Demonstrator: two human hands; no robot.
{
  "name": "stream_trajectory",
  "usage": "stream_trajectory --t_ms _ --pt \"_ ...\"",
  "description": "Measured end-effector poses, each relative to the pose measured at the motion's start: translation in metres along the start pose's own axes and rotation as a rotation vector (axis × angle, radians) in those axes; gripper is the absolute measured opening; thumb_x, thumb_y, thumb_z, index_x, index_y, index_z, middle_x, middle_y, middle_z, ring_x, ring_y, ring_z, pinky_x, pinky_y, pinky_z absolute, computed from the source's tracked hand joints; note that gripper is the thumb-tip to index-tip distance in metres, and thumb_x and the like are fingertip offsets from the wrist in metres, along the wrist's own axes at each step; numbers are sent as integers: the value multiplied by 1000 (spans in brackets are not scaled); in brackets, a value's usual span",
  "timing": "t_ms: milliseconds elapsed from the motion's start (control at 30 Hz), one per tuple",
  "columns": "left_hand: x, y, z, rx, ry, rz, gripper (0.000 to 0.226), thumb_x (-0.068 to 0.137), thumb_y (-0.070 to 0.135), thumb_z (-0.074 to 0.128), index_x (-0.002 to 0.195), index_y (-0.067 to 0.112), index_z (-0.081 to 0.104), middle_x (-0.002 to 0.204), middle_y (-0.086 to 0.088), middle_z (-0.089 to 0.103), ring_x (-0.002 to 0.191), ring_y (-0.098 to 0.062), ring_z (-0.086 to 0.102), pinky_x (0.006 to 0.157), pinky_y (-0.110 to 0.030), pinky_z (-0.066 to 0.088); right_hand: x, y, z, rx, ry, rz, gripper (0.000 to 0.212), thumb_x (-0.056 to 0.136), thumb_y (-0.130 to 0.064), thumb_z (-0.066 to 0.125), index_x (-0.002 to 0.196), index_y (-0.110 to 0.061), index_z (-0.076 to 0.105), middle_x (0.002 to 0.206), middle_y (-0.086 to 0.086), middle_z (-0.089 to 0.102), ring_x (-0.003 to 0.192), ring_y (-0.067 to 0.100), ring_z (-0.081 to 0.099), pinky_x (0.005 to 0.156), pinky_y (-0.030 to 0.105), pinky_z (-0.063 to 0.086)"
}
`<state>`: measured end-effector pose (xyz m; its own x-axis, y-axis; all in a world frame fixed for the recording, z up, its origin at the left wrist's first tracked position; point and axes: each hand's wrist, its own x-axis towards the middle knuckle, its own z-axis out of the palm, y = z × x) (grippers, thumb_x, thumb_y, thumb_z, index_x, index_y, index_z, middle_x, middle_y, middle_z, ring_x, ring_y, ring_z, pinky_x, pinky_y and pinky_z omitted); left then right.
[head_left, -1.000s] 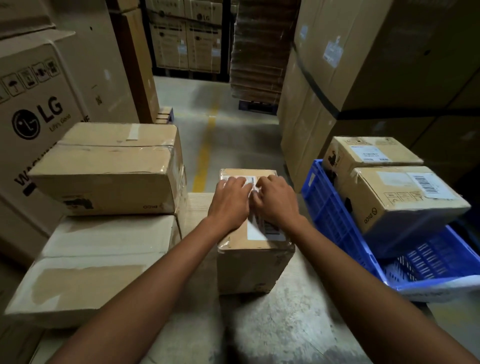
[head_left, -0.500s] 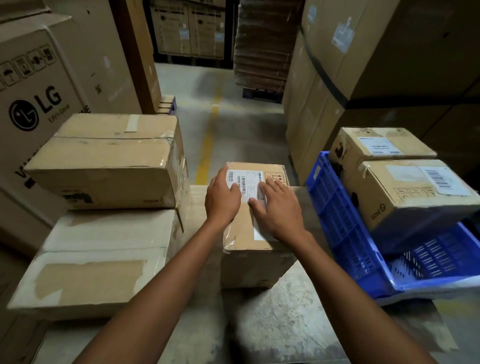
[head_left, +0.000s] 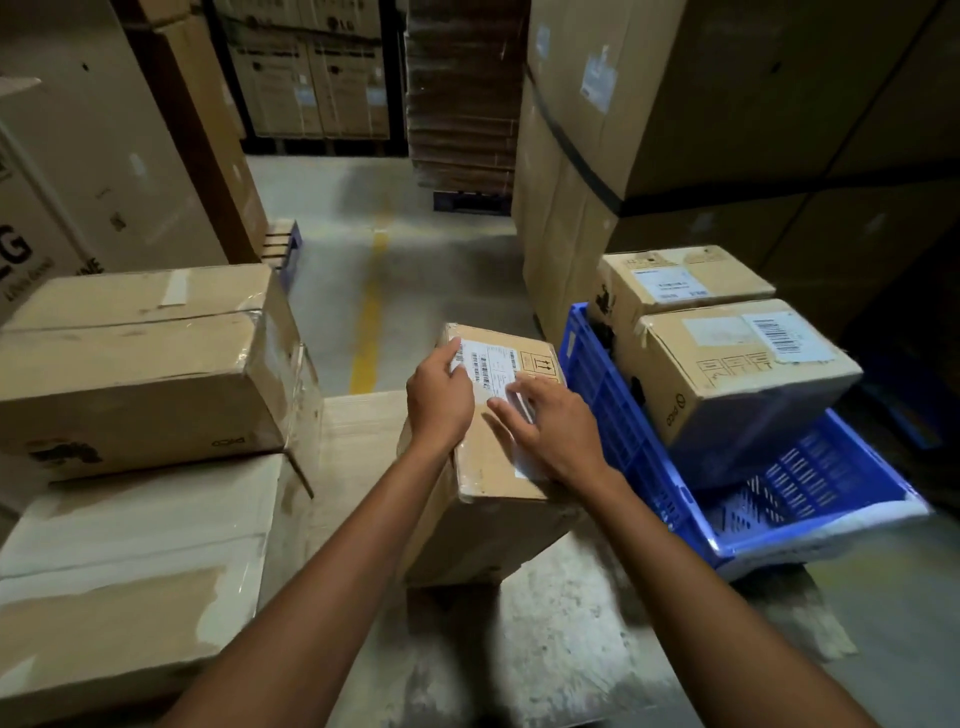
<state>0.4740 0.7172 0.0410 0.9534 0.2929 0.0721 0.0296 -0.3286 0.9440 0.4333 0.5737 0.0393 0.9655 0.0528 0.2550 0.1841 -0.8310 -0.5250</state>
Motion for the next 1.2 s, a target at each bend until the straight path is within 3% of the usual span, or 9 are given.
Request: stream_trajectory --t_ms 133,267,433,600,700,833,1000,1067,1200 --pt "-10 9 32 -60 -76 67 45 106 26 39 151 21 44 150 0 50 133 -20 51 109 -40 45 8 6 -25 36 -134 161 80 86 -85 28 102 -16 64 102 2 67 91 24 61 78 42 52" --pt "-29 -24 64 51 -174 76 45 108 28 35 151 18 42 156 -6 41 142 -24 38 118 -41 30 9 39 -30 45 -252 274 114 62 -104 29 135 -19 47 133 9 56 112 31 57 92 53 51" --pt "-45 -79 65 432 -84 -371 54 105 45 31 154 23 32 159 -12 29 143 -35 29 116 -53 21 0 93 -37 412 -220 354 86 78 -72 58 149 -27 42 147 -4 50 128 22 52 105 52 46" --pt "-39 -118 40 300 32 -630 66 100 56 41 149 12 33 149 -20 41 133 -43 41 110 -57 36 -1 115 -33 698 -245 401 80 75 -63 66 146 -33 48 139 -5 57 120 18 59 103 49 51" --pt "-39 -104 18 221 82 -588 59 99 46 49 144 9 42 143 -16 51 126 -39 52 103 -48 46 -2 117 -28 806 -254 397 77 77 -58 67 147 -32 49 136 -4 60 119 19 60 102 48 51" --pt "-35 -70 -36 153 155 -402 43 91 24 61 132 12 61 131 -7 64 112 -24 60 95 -34 48 -3 134 -22 1006 -212 425 49 93 -34 65 138 -15 60 127 5 69 117 28 65 92 35 53" --pt "-40 -18 -98 -53 101 -208 34 95 9 61 129 12 65 113 -1 68 101 -11 63 81 -20 48 -10 117 -15 1288 -192 593 58 83 -47 72 122 -5 68 119 17 70 105 34 66 93 44 51" --pt "-46 -2 -111 -103 105 -173 34 97 7 59 130 16 62 108 4 67 92 -3 63 74 -16 49 -13 105 -11 1336 -216 612 46 93 -49 60 115 -10 71 112 16 73 99 32 70 89 44 55" --pt "-52 0 -136 -223 167 -196 30 98 6 55 125 10 67 107 -5 74 87 -9 70 73 -22 54 -16 84 -2 1476 -265 608 44 104 -46 43 105 -13 72 98 12 76 84 25 74 71 35 62"
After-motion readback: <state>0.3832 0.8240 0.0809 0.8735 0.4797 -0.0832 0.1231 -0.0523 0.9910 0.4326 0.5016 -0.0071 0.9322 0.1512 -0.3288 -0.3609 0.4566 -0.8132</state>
